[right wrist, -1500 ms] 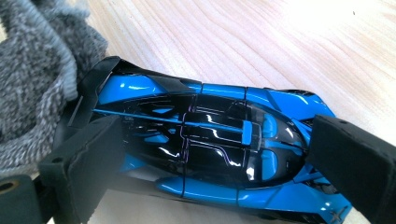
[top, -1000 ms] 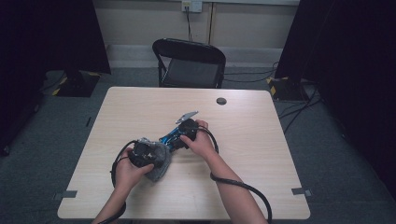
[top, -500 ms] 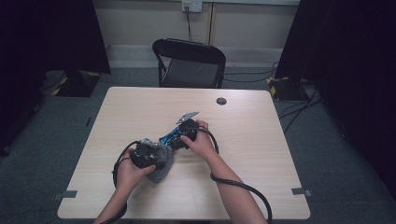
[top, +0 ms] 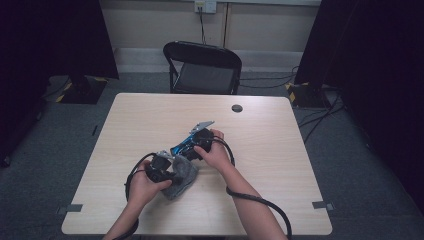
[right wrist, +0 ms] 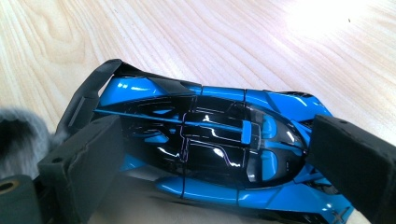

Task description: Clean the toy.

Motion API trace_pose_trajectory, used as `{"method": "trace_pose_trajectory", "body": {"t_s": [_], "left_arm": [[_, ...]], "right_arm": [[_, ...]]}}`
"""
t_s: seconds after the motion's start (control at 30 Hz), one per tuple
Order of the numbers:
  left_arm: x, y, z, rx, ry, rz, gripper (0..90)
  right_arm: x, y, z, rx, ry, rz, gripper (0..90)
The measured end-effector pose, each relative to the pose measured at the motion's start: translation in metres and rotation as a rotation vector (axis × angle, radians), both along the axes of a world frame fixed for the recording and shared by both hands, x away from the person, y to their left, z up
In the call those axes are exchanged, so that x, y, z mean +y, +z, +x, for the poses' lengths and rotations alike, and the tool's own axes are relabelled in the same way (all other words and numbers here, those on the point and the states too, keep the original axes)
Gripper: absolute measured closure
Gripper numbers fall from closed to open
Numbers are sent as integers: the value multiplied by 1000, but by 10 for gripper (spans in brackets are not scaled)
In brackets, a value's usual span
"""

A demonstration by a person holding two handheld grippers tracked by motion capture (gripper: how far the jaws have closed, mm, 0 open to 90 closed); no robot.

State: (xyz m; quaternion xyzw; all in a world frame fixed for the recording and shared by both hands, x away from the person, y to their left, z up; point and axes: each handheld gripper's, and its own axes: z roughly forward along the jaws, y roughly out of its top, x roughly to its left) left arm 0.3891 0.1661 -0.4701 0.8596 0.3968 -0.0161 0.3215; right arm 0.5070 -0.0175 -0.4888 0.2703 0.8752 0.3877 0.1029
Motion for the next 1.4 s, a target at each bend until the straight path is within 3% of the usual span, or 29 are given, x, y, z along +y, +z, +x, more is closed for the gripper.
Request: {"method": "trace_pose_trajectory", "body": {"t_s": [0.27,0.37,0.5,0.6,0.83,0.87,0.9,1.07,1.17,1.4], "left_arm": [[20,21,-2,-8,18,-25,733],[40,37,1,-35,59,-49,732],[57,44,6,-66,114,-69,730],[76,51,20,-92,188,-86,730],[92,55,73,-115,293,-66,729],[92,55,73,-115,293,-66,730],[87,53,90,-123,298,-53,730],[63,44,122,-94,269,-62,728],[46,35,142,-95,246,-32,728],[17,21,172,-96,214,-6,722]], "right_arm": [[-2,-2,-1,-10,1,16,35],[-2,-2,-1,-10,0,19,35],[-2,-2,-1,-11,0,18,35],[-2,-1,-1,-7,2,14,35],[-1,0,0,-3,3,4,35],[0,0,0,-1,2,3,35],[0,0,1,1,6,-2,35],[0,1,2,5,13,-9,35],[0,1,2,2,12,-7,35],[1,2,4,12,27,-21,34]]}}
